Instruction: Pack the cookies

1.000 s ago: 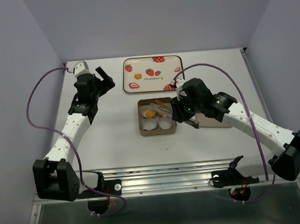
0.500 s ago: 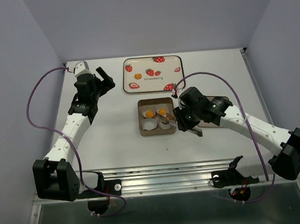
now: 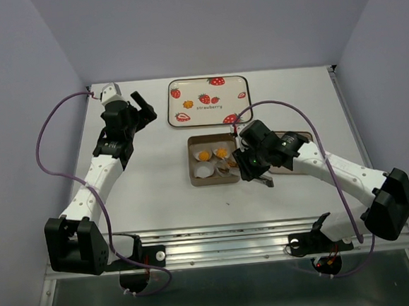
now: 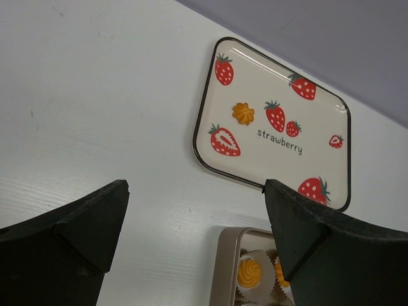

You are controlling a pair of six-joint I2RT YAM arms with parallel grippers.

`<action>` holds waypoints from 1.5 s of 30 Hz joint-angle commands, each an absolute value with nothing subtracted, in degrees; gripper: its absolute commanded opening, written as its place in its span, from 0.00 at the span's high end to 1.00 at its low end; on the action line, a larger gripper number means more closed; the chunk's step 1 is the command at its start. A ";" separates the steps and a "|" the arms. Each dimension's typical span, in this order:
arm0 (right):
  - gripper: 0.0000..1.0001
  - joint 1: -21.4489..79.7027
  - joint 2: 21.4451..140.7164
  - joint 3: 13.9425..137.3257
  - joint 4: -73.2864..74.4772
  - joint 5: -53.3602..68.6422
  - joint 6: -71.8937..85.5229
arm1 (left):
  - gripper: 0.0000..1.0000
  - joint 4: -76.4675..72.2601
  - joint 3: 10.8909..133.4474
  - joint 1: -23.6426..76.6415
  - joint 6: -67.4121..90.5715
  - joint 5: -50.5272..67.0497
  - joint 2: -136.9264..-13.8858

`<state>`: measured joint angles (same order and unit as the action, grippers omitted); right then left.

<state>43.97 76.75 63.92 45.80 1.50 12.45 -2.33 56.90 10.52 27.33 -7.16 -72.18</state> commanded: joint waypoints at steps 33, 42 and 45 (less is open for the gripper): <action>0.48 44.38 75.94 71.01 45.25 -1.67 10.20 | 0.01 -3.60 57.92 10.90 25.84 -7.47 -71.54; 0.48 44.38 74.79 78.66 44.13 -4.72 7.29 | 0.01 -3.69 57.66 10.90 26.01 -7.03 -70.84; 0.46 44.38 78.81 82.07 36.42 -8.86 6.86 | 0.01 -3.78 57.74 10.90 26.10 -7.47 -70.40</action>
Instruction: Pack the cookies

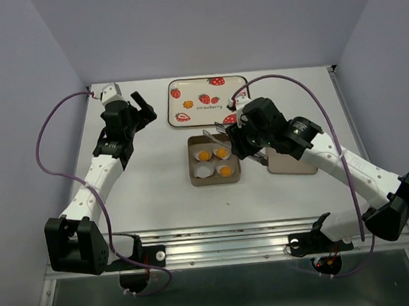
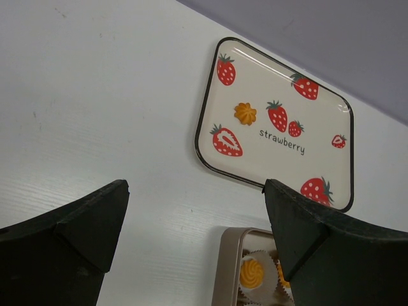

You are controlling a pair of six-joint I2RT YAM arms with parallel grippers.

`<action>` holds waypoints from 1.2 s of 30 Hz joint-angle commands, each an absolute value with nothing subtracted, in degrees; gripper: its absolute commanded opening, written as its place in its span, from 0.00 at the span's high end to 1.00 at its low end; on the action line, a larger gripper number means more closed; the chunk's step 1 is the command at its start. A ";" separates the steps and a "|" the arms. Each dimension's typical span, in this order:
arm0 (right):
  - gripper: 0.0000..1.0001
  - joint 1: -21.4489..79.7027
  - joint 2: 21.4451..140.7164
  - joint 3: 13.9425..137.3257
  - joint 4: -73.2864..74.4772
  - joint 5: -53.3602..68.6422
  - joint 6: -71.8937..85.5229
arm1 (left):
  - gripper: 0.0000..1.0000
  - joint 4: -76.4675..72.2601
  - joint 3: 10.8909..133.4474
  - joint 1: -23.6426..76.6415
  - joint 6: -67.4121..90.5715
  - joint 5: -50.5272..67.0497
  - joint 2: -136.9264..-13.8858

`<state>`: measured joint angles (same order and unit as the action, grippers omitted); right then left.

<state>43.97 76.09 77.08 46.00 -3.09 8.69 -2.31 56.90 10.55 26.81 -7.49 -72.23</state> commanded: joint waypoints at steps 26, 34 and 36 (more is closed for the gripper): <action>0.45 34.80 126.65 117.85 28.92 -2.90 -4.57 | 0.01 -2.29 56.86 10.90 28.30 -10.99 -68.38; 0.43 34.28 130.08 119.62 29.00 -5.97 -3.60 | 0.01 -2.29 56.78 10.81 28.21 -11.07 -68.29; 0.43 34.28 130.78 120.06 29.00 -6.33 -3.43 | 0.01 -2.37 56.86 10.90 28.21 -11.07 -68.47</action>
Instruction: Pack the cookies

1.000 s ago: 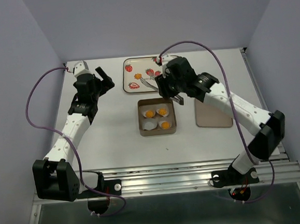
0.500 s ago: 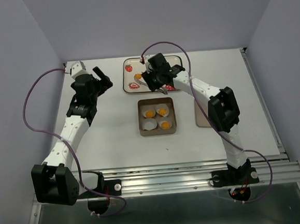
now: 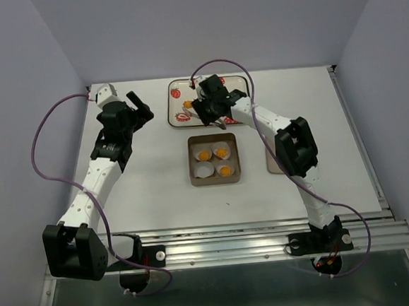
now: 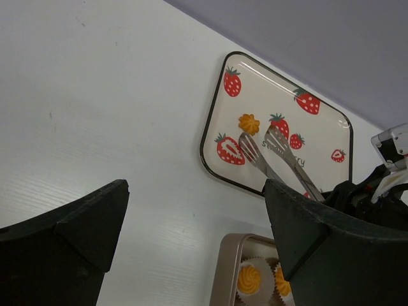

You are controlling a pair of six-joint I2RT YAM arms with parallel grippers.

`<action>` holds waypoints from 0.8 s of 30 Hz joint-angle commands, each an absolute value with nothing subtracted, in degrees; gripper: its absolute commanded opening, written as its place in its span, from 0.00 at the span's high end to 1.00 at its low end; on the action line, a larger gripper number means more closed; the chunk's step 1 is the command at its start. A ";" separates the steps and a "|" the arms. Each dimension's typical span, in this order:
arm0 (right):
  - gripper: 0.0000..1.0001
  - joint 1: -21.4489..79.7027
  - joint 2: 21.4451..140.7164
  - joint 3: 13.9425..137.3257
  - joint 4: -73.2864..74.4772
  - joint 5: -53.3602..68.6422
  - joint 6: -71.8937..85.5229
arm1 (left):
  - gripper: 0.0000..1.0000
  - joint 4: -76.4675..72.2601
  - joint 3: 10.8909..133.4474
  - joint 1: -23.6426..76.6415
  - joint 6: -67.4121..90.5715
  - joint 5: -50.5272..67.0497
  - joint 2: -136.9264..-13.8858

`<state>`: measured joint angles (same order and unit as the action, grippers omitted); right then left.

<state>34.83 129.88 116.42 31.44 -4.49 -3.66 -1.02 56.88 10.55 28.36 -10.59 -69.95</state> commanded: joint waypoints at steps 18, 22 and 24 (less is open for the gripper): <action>0.42 33.22 137.37 125.86 29.09 -1.32 -2.90 | 0.01 -3.25 56.78 10.90 27.51 -10.55 -69.61; 0.43 33.22 137.72 126.39 29.09 -1.32 -2.20 | 0.01 -3.16 56.69 10.81 27.60 -10.72 -69.43; 0.46 33.22 137.64 126.21 29.09 -1.14 -2.02 | 0.01 -3.16 56.60 10.81 27.60 -10.81 -69.35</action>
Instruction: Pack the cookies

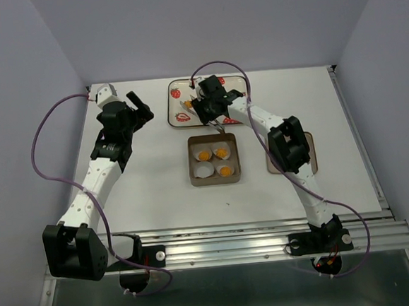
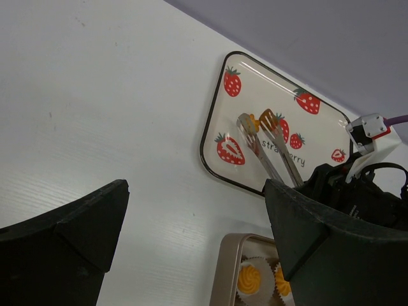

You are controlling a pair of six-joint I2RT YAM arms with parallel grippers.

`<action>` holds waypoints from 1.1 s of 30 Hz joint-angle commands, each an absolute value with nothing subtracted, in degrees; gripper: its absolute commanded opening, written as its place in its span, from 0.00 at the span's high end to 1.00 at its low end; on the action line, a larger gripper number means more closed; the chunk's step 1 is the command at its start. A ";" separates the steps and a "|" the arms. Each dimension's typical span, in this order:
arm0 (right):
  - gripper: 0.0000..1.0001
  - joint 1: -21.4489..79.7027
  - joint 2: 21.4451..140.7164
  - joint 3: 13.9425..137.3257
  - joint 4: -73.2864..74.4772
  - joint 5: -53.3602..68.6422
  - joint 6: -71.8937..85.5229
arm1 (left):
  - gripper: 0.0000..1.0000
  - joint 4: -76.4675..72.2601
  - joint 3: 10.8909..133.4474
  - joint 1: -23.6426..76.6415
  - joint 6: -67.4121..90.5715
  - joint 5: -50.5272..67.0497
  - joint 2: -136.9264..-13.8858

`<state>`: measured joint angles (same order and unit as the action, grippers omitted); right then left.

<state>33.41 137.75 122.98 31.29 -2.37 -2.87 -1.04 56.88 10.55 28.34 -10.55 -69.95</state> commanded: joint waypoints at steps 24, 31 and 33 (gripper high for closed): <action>0.62 33.22 126.31 121.91 25.05 -1.50 -1.40 | 0.01 -3.52 55.55 10.90 28.83 -10.81 -68.38; 0.63 33.22 120.42 116.64 24.52 -0.44 -1.14 | 0.01 -3.52 55.37 10.81 28.92 -10.46 -67.85; 0.63 33.22 117.44 113.23 24.61 1.31 -0.97 | 0.01 -3.60 55.11 10.81 28.92 -10.46 -67.59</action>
<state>33.41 123.28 117.25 27.94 -1.04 -1.28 -1.08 55.83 10.55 29.02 -10.52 -69.91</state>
